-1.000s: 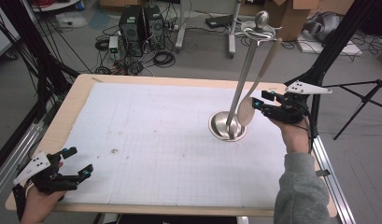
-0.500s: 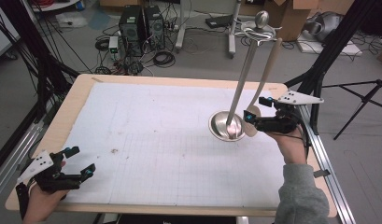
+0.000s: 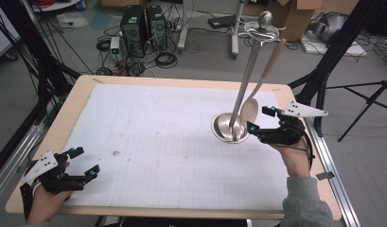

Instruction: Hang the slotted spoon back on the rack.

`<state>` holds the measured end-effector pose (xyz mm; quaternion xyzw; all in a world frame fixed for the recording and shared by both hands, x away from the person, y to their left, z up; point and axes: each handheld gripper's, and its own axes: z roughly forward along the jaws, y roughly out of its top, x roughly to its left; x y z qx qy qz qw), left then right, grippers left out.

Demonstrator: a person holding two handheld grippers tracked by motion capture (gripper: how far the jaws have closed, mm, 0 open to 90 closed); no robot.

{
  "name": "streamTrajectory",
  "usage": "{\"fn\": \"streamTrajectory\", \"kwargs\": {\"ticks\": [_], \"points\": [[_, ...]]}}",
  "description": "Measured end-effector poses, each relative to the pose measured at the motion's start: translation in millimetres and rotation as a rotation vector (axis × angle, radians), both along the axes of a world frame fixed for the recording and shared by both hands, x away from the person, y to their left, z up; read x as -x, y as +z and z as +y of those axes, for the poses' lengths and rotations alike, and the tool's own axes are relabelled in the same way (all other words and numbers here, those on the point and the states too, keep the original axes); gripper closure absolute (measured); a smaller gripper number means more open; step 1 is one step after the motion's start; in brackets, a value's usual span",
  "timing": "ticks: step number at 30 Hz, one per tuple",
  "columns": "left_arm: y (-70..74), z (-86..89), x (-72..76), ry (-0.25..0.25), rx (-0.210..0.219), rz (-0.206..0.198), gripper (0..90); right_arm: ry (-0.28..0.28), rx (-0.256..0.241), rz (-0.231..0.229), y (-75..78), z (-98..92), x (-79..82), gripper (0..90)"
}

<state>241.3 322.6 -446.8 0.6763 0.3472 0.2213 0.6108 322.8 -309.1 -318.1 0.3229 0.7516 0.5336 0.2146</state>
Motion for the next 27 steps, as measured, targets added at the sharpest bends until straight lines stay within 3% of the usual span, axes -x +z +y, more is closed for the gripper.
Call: {"fn": "streamTrajectory", "kwargs": {"ticks": [9,27], "points": [[-0.7,-6.5,-8.4,-0.011,0.0,-0.006,2.7,-0.017,-0.002,0.02,-18.6,-7.5,10.9,14.4],[-0.5,-13.0,-16.4,-0.018,-0.016,-0.01,2.7,-0.032,0.017,0.006,-44.5,-12.3,30.2,13.3]]}}
